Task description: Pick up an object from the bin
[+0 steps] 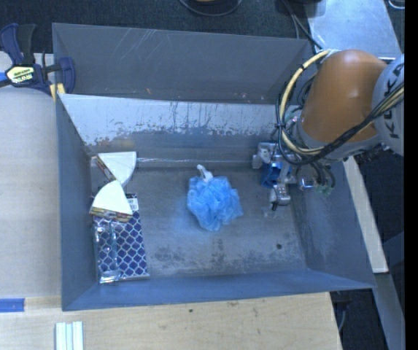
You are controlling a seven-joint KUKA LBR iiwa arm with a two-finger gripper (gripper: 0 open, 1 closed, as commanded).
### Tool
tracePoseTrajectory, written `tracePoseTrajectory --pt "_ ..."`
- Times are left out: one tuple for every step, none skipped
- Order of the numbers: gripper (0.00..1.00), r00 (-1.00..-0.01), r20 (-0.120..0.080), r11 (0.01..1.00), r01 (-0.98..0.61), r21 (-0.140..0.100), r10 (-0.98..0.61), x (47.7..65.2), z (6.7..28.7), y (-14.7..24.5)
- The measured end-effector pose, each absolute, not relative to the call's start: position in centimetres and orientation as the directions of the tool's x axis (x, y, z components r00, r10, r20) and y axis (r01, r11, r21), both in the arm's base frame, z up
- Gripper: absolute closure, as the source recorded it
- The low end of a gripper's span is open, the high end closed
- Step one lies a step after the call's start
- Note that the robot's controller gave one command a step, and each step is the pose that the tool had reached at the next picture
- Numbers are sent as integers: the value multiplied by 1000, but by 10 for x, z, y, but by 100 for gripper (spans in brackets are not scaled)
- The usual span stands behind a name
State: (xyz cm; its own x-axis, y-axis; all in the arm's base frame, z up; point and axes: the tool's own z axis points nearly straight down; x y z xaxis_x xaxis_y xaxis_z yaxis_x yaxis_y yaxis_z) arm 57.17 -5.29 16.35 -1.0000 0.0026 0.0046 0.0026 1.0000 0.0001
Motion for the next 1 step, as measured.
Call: tracePoseTrajectory --pt "0 -1000 -4 1000 1 0 1 573 169 -53"
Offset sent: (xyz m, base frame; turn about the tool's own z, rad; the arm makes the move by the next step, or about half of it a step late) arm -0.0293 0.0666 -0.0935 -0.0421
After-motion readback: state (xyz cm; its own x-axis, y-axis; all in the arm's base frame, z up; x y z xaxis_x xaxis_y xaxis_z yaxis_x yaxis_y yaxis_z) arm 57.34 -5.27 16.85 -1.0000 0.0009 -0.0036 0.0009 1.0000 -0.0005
